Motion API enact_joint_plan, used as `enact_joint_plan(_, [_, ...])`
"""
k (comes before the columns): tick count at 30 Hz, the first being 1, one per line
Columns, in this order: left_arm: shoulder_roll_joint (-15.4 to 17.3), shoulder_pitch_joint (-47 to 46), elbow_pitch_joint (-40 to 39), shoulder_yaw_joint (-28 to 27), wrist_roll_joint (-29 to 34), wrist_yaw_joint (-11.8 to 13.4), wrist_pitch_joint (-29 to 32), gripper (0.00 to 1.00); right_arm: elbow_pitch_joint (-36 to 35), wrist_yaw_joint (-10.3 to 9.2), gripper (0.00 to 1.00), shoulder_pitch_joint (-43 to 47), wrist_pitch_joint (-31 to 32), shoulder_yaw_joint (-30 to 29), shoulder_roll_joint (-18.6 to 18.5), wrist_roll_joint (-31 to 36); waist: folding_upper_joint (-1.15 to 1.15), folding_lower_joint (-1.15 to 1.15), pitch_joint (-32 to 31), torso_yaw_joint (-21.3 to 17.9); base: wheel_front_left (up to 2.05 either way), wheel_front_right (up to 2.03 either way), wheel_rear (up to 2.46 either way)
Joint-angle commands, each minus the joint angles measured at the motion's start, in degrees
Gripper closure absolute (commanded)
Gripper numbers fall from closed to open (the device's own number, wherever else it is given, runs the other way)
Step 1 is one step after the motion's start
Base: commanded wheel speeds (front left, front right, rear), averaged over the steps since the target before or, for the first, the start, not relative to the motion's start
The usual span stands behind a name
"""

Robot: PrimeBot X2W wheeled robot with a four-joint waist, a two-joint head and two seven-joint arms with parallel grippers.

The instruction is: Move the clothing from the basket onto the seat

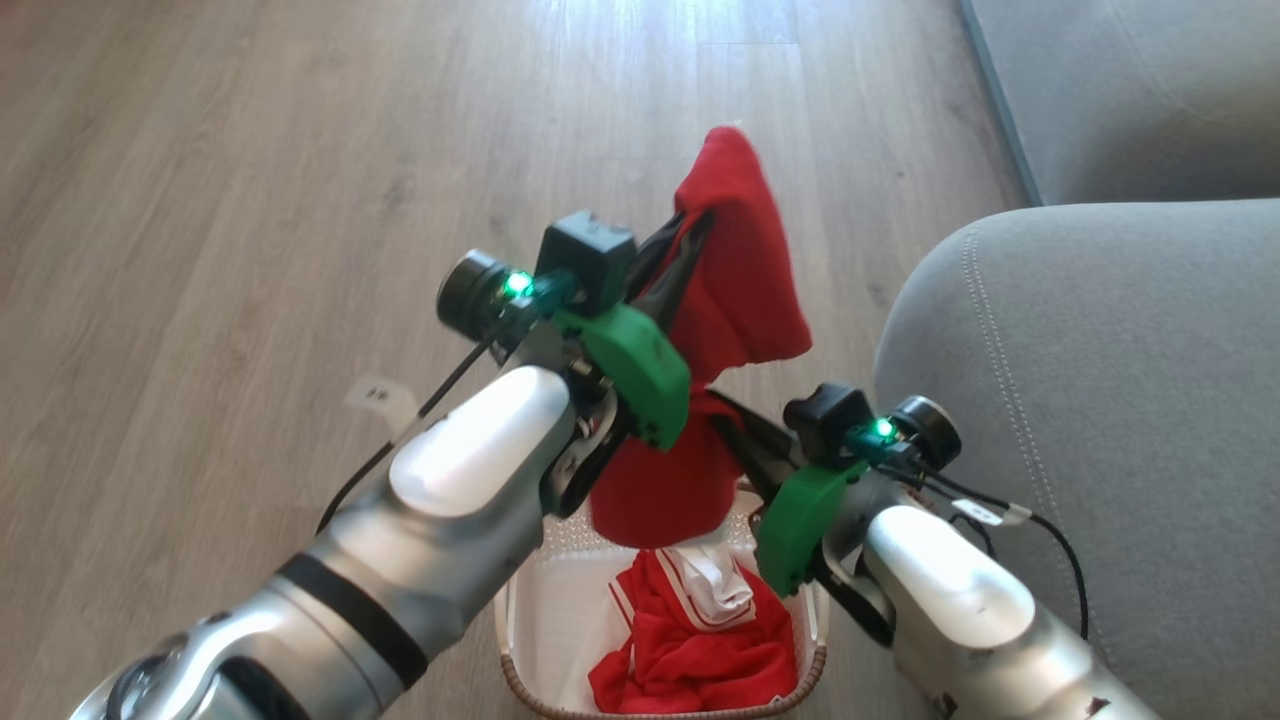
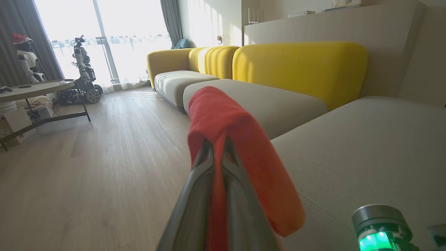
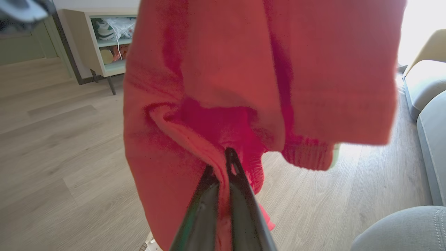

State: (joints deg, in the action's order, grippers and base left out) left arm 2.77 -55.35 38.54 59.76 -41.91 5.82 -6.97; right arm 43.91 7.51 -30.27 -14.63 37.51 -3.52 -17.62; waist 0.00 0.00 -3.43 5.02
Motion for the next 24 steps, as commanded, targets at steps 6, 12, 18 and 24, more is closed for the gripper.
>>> enact_joint_plan(6, [1.66, 0.72, 2.55, -2.56, -1.48, -1.63, -3.51, 0.0, -4.65, -0.02, 1.0, -0.65, -0.37, -5.06, 0.11, 2.0, 0.0, 0.0, -0.39, -2.04, 0.0, 0.0, 0.0])
enact_joint_plan(12, [1.47, 3.65, 4.38, -2.19, -2.02, -2.48, -5.5, 0.0, -6.76, -0.02, 1.0, 0.38, -0.37, -10.96, -1.59, 3.85, 0.0, 0.0, -0.78, -4.0, 0.0, 0.0, 0.0])
enact_joint_plan(18, [1.42, 7.02, 4.92, -1.36, -1.98, -3.17, -6.73, 0.0, -9.16, -0.02, 1.0, 1.29, -0.37, -15.89, -3.17, 6.05, 0.0, 0.0, -0.9, -7.11, 0.0, 0.0, 0.0])
enact_joint_plan(24, [1.59, 9.77, 4.42, -0.6, -1.41, -3.3, -7.38, 0.0, -11.79, -0.02, 1.0, 2.45, -0.37, -18.67, -4.85, 7.58, 0.0, 0.0, -0.79, -10.54, 0.0, 0.0, 0.0])
